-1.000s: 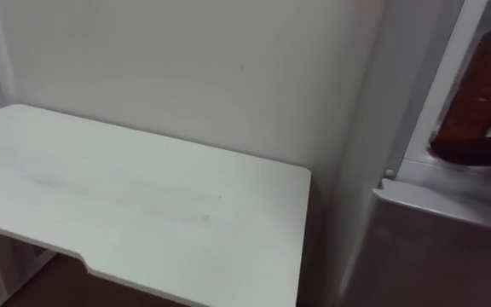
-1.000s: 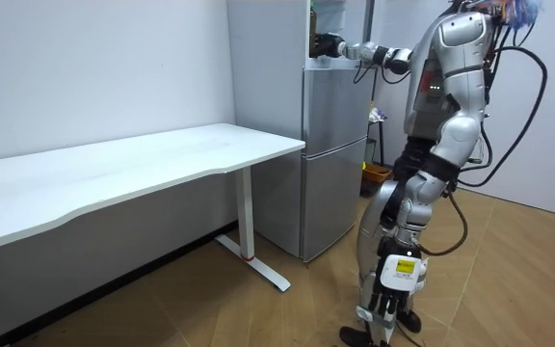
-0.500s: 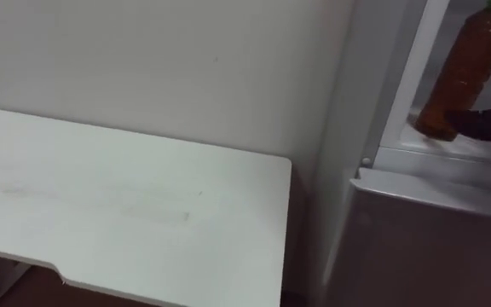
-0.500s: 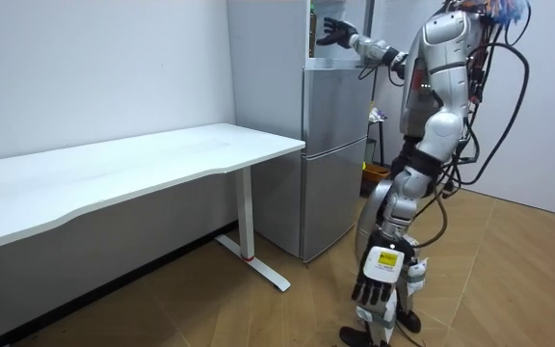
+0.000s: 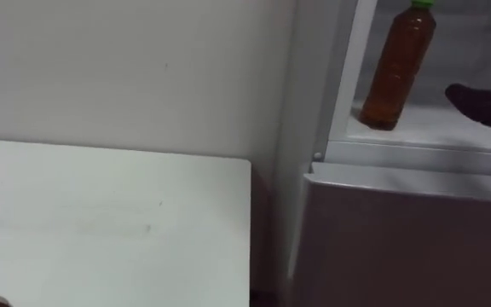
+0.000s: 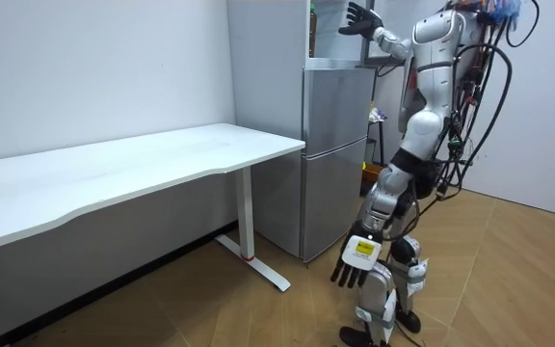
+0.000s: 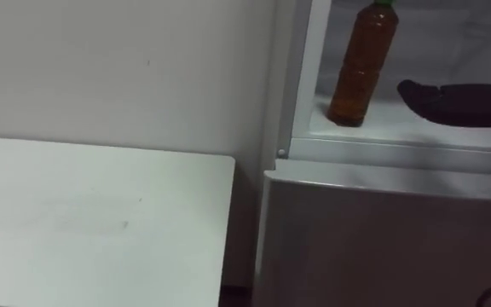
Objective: Put the bottle in the upper fridge
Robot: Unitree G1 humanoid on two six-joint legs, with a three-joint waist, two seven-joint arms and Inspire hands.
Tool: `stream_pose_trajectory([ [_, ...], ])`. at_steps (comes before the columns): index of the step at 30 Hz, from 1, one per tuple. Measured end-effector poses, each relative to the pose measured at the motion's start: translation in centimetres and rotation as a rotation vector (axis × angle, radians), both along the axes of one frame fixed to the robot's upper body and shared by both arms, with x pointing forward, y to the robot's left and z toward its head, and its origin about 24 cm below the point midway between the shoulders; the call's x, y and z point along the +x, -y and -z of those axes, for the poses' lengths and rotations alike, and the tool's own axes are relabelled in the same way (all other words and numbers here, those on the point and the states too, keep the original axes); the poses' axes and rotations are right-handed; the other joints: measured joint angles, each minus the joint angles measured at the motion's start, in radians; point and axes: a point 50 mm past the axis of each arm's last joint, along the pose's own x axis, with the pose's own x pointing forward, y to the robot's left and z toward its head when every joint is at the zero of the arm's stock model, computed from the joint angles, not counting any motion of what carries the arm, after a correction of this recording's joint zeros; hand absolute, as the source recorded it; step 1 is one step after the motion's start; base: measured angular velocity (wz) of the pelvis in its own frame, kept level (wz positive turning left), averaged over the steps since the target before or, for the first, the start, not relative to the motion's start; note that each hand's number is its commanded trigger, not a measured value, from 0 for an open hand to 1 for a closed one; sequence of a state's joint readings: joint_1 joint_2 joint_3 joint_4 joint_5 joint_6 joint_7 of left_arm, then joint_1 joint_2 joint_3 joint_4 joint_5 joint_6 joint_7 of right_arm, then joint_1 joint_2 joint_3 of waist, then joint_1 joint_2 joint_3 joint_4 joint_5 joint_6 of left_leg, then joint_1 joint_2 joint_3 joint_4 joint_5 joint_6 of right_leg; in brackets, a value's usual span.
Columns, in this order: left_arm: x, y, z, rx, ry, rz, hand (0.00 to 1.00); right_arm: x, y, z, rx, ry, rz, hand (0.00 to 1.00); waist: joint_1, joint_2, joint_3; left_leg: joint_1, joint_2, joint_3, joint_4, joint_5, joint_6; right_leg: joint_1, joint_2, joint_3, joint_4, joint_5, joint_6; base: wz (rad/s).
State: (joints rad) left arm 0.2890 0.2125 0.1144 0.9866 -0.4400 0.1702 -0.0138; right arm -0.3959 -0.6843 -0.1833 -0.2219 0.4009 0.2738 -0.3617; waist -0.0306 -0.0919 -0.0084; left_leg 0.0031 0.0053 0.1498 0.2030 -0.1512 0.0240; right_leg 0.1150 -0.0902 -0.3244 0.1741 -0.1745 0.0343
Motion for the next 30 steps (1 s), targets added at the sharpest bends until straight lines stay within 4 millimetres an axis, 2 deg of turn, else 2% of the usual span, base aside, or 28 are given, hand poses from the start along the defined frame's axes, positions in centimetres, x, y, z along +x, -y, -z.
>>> stream_pose_trajectory([
  [5, -1.0, 0.0, 0.2, 0.008, -0.025, -0.016, 0.0, -1.3, -1.6, 1.8, 0.058, -0.007, -0.14, 0.0, 0.0, -0.004, 0.0008, 0.03, 0.008, 0.032, -0.006, -0.006, -0.006, 0.007, 0.007, 0.025, -0.002, 0.0, -0.001, -0.21],
  [8, -1.3, 0.0, 0.2, 0.017, -0.018, -0.025, 0.0, -1.8, -1.5, 2.7, 0.119, -0.025, -0.189, 0.0, -0.009, -0.01, 0.0049, 0.035, 0.009, 0.041, -0.009, -0.006, -0.005, 0.006, 0.005, 0.03, -0.004, 0.0, -0.001, -0.09],
  [13, -1.8, 0.2, 0.4, 0.011, -0.028, -0.047, 0.0, -3.1, -2.2, 3.3, 0.229, 0.023, -0.311, 0.0, -0.019, -0.001, 0.0064, 0.035, 0.008, 0.048, -0.005, -0.01, -0.005, 0.004, 0.006, 0.04, -0.01, 0.0, -0.001, -0.05],
  [17, -1.8, 0.8, 0.5, 0.002, -0.014, -0.054, 0.0, -4.0, -1.9, 6.0, 0.396, -0.009, -0.377, 0.0, -0.023, 0.019, -0.0039, 0.034, 0.006, 0.052, -0.004, -0.018, -0.002, 0.008, 0.005, 0.04, -0.021, 0.003, 0.003, 0.0],
  [20, -1.9, 1.3, 0.6, -0.008, -0.016, -0.058, 0.0, -4.7, -1.8, 8.4, 0.527, -0.04, -0.373, 0.0, -0.037, 0.032, -0.0005, 0.034, 0.007, 0.052, -0.005, -0.02, -0.003, 0.007, 0.006, 0.042, -0.016, 0.003, 0.003, -0.02],
  [21, -1.9, 1.6, 0.7, -0.017, -0.016, -0.06, 0.0, -4.7, -1.8, 8.9, 0.567, -0.044, -0.373, 0.0, -0.046, 0.043, 0.0054, 0.034, 0.008, 0.055, -0.007, -0.021, -0.003, 0.001, 0.006, 0.047, -0.008, 0.003, 0.003, -0.1],
  [22, -1.8, 1.8, 0.8, -0.019, -0.013, -0.058, 0.0, -4.8, -1.7, 9.1, 0.583, -0.045, -0.371, 0.0, -0.048, 0.049, 0.006, 0.033, 0.01, 0.058, -0.009, -0.022, -0.003, -0.004, 0.006, 0.048, -0.002, 0.003, 0.003, -0.18],
  [23, -1.8, 1.9, 0.8, -0.022, -0.016, -0.053, 0.0, -5.1, -1.6, 9.8, 0.602, -0.055, -0.355, 0.0, -0.048, 0.058, 0.0023, 0.031, 0.016, 0.067, -0.013, -0.023, -0.004, -0.01, 0.007, 0.049, -0.002, 0.003, 0.003, -0.18],
  [25, -1.8, 2.2, 0.9, -0.026, -0.02, -0.048, 0.0, -5.5, -1.3, 11.3, 0.634, -0.086, -0.322, 0.0, -0.051, 0.063, 0.0013, 0.029, 0.016, 0.071, -0.014, -0.024, -0.006, -0.009, 0.008, 0.049, -0.002, 0.003, 0.003, -0.1],
  [27, -1.6, 2.4, 0.9, -0.027, -0.02, -0.04, 0.0, -6.2, -0.7, 14.0, 0.679, -0.16, -0.244, 0.0, -0.052, 0.067, 0.0021, 0.035, 0.015, 0.074, -0.016, -0.025, -0.007, -0.009, 0.009, 0.05, -0.002, 0.003, 0.003, -0.06],
  [30, -1.4, 2.6, 1.0, -0.033, -0.011, -0.043, 0.0, -6.8, 0.1, 16.9, 0.742, -0.25, -0.156, 0.0, -0.05, 0.072, 0.0048, 0.035, 0.017, 0.09, -0.017, -0.025, -0.007, -0.015, 0.009, 0.057, -0.006, 0.001, 0.002, -0.14],
])
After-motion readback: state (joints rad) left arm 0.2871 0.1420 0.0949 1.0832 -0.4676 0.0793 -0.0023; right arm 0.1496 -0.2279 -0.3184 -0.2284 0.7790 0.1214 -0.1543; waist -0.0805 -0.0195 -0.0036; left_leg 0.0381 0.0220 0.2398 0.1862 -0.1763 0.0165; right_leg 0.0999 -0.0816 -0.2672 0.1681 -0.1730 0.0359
